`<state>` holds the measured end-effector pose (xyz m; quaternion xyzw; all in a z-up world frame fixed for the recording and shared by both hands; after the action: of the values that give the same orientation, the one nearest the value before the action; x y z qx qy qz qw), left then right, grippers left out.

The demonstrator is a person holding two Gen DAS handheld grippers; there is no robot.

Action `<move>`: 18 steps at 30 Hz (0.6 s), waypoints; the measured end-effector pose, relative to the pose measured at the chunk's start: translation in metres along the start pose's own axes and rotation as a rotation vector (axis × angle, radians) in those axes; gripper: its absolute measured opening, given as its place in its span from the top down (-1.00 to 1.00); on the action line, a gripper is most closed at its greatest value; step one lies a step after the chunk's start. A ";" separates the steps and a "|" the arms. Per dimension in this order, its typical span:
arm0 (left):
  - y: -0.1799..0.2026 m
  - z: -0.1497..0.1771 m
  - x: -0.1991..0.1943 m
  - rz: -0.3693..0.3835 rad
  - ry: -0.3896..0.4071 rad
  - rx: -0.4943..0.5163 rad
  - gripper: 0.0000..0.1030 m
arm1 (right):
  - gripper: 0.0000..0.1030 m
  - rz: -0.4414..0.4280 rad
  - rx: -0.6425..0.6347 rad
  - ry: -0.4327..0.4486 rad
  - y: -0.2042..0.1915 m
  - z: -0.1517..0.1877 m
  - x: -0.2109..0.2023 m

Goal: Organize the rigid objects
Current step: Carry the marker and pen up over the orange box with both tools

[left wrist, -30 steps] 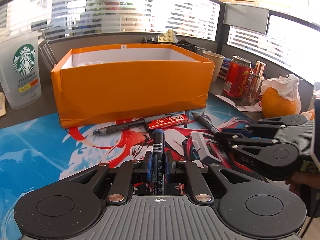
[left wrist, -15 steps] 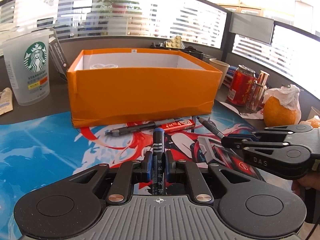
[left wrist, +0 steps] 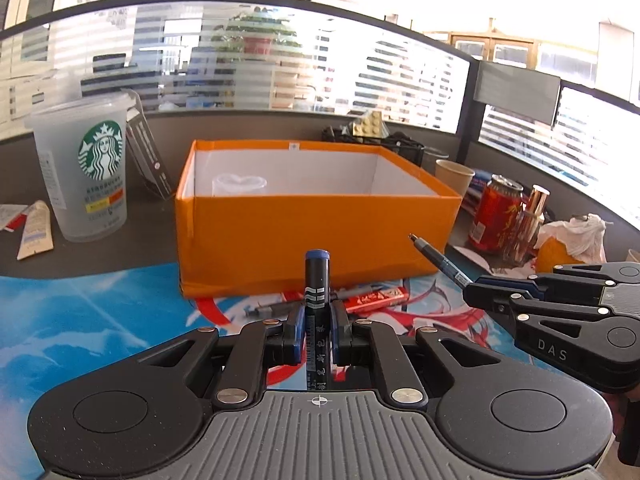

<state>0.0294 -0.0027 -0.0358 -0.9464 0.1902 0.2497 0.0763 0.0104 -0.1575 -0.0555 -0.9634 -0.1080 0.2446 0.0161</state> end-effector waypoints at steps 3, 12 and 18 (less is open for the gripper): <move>-0.003 -0.004 -0.002 0.000 0.006 -0.003 0.79 | 0.83 -0.003 -0.007 0.015 -0.003 -0.006 -0.002; -0.010 -0.021 -0.009 -0.012 0.044 -0.001 0.79 | 0.83 -0.019 -0.024 0.054 -0.012 -0.024 -0.007; -0.016 -0.032 -0.014 -0.014 0.069 -0.008 0.79 | 0.83 -0.028 -0.047 0.082 -0.018 -0.036 -0.010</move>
<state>0.0387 0.0089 -0.0009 -0.9561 0.1849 0.2169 0.0677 0.0153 -0.1410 -0.0176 -0.9711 -0.1265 0.2023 0.0012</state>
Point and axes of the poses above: each gripper's, at about its wrist camera, not at the fingertips, and x roughly the way its jaws point, y to its right, z to its underside, the point moved 6 cm from there along x, roughly the way its jaws point, and after that the axes turned 11 degrees about x, right-handed, at the moved point
